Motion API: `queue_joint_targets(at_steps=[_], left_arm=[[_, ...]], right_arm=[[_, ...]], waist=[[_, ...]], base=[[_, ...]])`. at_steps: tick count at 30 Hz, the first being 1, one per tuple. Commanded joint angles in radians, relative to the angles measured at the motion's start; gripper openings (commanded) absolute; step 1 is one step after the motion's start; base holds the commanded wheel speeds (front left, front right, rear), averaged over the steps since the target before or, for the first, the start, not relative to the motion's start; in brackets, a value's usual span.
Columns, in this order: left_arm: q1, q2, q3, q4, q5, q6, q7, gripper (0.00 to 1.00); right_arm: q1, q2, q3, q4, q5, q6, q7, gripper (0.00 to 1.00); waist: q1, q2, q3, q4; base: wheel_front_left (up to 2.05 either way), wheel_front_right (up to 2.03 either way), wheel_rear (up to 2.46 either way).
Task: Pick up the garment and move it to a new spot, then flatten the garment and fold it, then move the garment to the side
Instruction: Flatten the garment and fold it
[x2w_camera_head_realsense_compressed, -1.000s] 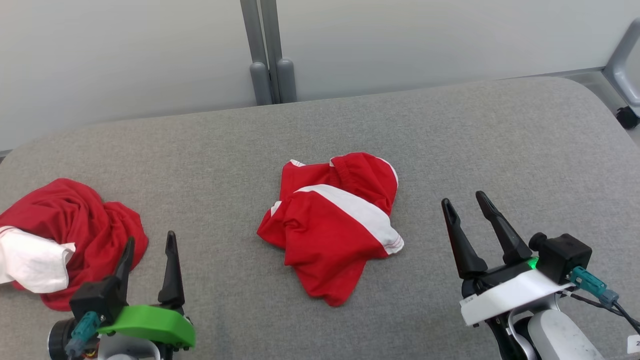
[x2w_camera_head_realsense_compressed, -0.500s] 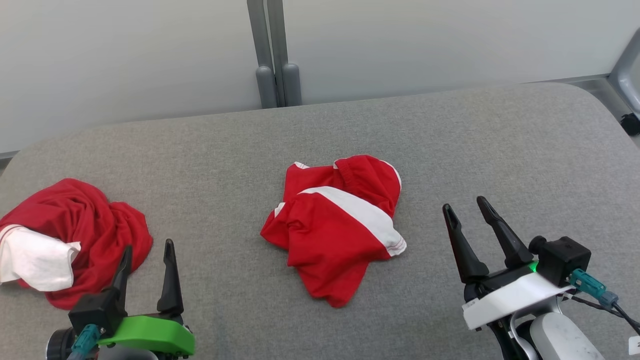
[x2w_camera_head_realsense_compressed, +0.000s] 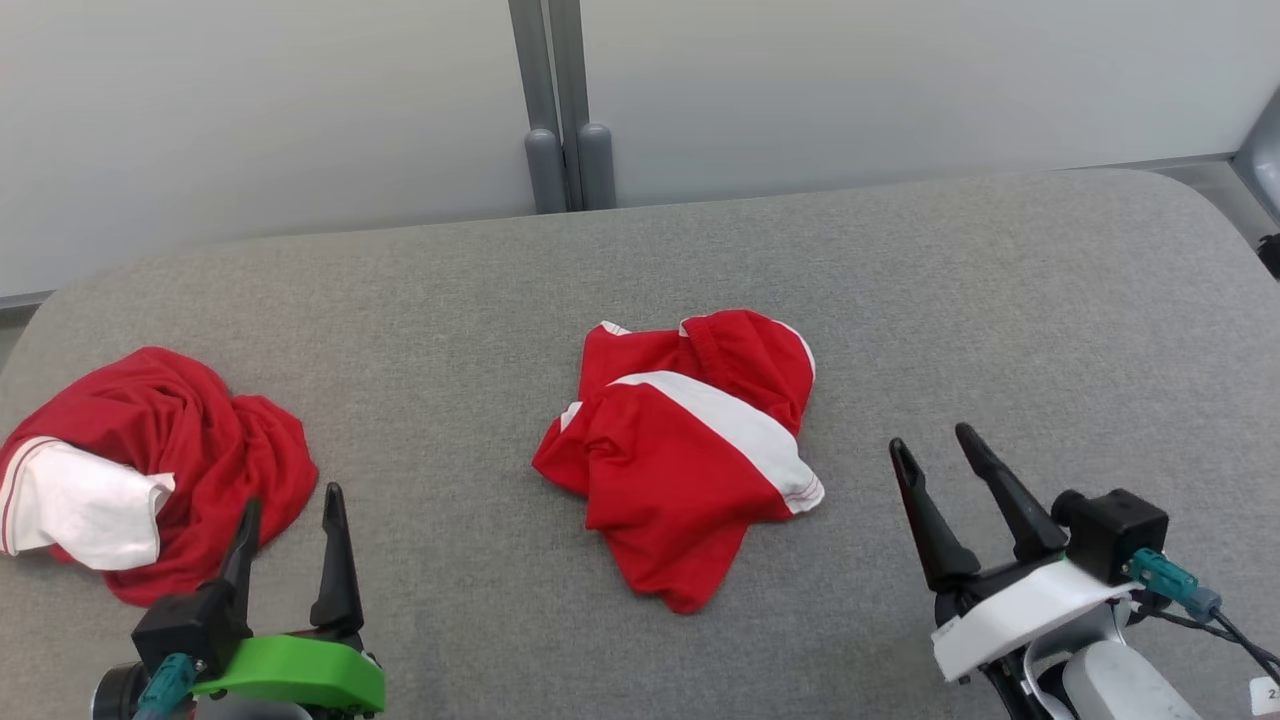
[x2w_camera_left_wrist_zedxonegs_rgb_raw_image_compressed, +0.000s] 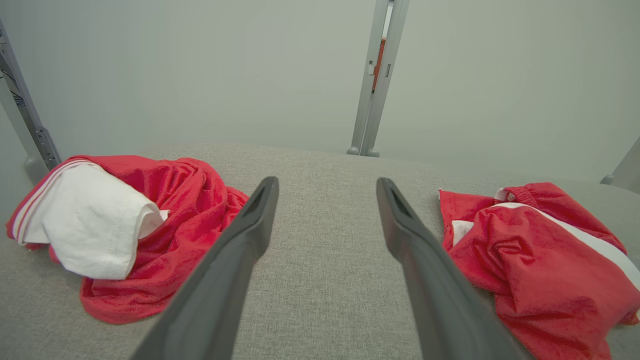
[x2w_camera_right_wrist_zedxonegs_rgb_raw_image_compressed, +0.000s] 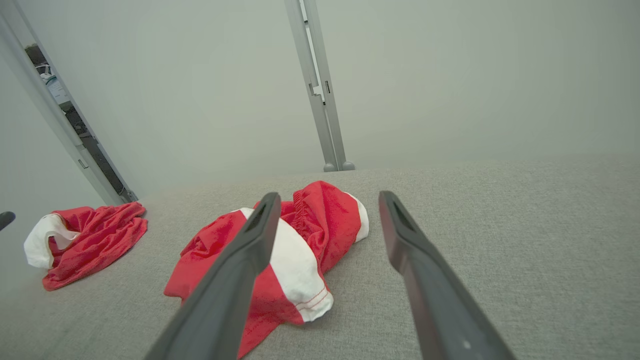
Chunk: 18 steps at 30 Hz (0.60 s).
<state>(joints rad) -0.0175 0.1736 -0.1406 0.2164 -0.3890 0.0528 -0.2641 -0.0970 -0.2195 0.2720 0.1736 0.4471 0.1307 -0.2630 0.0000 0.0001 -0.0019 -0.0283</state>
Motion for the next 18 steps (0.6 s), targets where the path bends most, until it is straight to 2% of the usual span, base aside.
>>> queue_joint_targets(at_steps=[1, 10, 18], left_arm=[[0.013, -0.001, 0.013, -0.001, 0.003, -0.001, 0.000, 1.00], [0.010, -0.006, 0.045, -0.007, 0.018, -0.019, -0.001, 1.00], [-0.031, -0.009, 0.038, 0.010, 0.026, -0.034, -0.001, 1.00]], right_arm=[[-0.004, -0.015, 0.021, 0.036, 0.015, 0.000, -0.002, 1.00], [-0.115, -0.046, 0.136, 0.226, 0.163, 0.000, 0.144, 1.00], [-0.224, -0.047, 0.195, 0.404, 0.220, 0.000, 0.224, 1.00]], waist=[[0.0000, -0.0001, -0.001, 0.011], [0.0000, -0.0001, 0.014, 0.082], [0.0000, -0.0001, 0.054, 0.164]], base=[[0.00, 0.00, 0.00], [0.00, 0.00, 0.00], [0.00, 0.00, 0.00]])
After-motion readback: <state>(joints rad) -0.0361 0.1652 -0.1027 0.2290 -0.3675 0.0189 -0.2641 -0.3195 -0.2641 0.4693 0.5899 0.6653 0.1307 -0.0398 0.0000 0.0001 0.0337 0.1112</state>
